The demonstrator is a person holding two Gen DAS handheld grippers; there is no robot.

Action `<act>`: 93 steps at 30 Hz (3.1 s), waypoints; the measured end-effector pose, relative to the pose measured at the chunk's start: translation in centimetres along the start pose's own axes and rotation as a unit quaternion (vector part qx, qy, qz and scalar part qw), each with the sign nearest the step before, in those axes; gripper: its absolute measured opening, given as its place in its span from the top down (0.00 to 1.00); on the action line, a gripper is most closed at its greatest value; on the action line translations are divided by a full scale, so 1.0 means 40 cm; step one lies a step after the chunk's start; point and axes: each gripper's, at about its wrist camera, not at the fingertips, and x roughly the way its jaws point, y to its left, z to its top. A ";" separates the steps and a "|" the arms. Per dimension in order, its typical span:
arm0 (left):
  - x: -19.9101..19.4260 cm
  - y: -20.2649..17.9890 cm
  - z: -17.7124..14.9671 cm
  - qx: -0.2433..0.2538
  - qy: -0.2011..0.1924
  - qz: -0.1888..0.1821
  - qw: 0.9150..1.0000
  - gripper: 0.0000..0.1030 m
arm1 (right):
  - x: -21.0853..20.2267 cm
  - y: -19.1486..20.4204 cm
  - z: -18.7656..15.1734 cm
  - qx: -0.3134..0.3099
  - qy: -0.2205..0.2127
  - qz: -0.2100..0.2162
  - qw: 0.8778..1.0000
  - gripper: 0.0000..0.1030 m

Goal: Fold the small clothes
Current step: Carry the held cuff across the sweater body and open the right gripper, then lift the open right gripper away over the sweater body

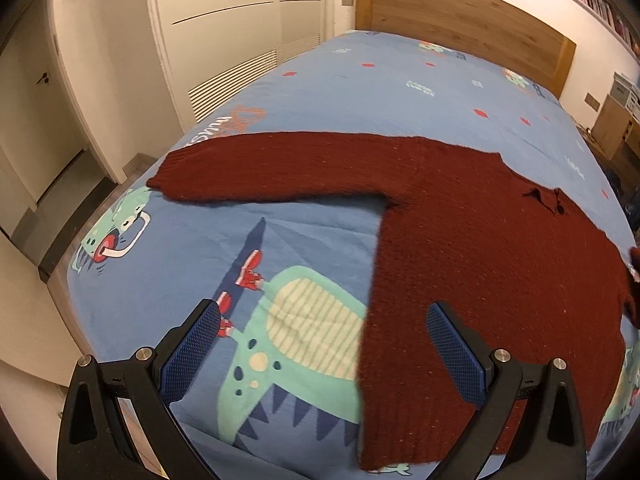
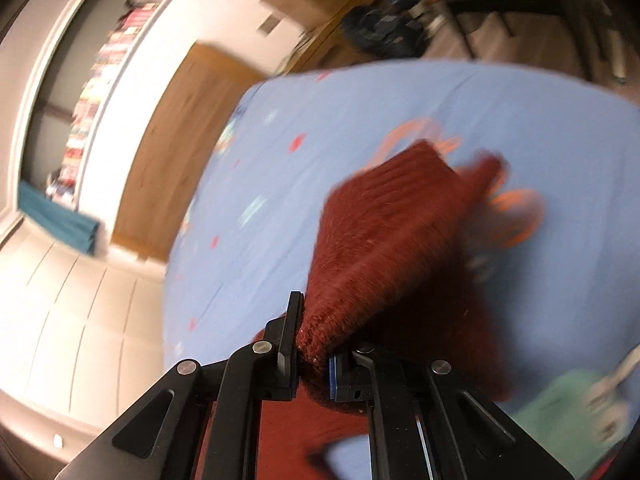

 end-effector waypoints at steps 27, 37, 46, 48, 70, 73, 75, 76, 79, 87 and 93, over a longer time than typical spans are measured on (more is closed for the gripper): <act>0.023 0.203 -0.031 -0.062 0.005 0.017 0.998 0.02 | 0.439 0.585 -0.499 -0.201 0.199 0.095 0.955 0.90; 0.040 0.180 -0.035 -0.049 0.011 0.016 0.999 0.02 | 0.519 0.601 -0.678 -0.289 0.237 0.040 0.927 0.88; 0.051 0.186 -0.040 -0.052 0.016 0.020 0.998 0.02 | 0.564 0.579 -0.751 -0.341 0.251 -0.013 0.906 0.85; 0.050 0.183 -0.038 -0.051 0.015 0.019 0.998 0.02 | 0.563 0.589 -0.772 -0.363 0.248 -0.018 0.898 0.82; 0.036 0.185 -0.034 -0.048 0.005 0.019 0.999 0.02 | 0.543 0.676 -0.842 -0.481 0.191 -0.050 0.854 0.51; 0.036 0.187 -0.035 -0.048 0.005 0.020 0.999 0.02 | 0.583 0.653 -0.832 -0.471 0.186 -0.093 0.858 0.48; 0.036 0.189 -0.036 -0.051 0.005 0.020 0.998 0.02 | 0.604 0.640 -0.861 -0.479 0.191 -0.110 0.850 0.44; 0.037 0.191 -0.036 -0.052 0.005 0.021 0.998 0.02 | 0.601 0.644 -0.889 -0.497 0.181 -0.115 0.841 0.39; 0.038 0.189 -0.037 -0.054 0.008 0.019 0.998 0.02 | 0.591 0.659 -0.955 -0.529 0.177 -0.114 0.822 0.38; 0.023 0.176 -0.032 -0.054 -0.001 0.012 0.998 0.02 | 0.526 0.658 -0.909 -0.527 0.179 -0.071 0.828 0.42; 0.015 0.161 -0.034 -0.060 -0.012 0.007 0.998 0.02 | 0.510 0.545 -0.710 -0.486 0.109 -0.179 0.849 0.40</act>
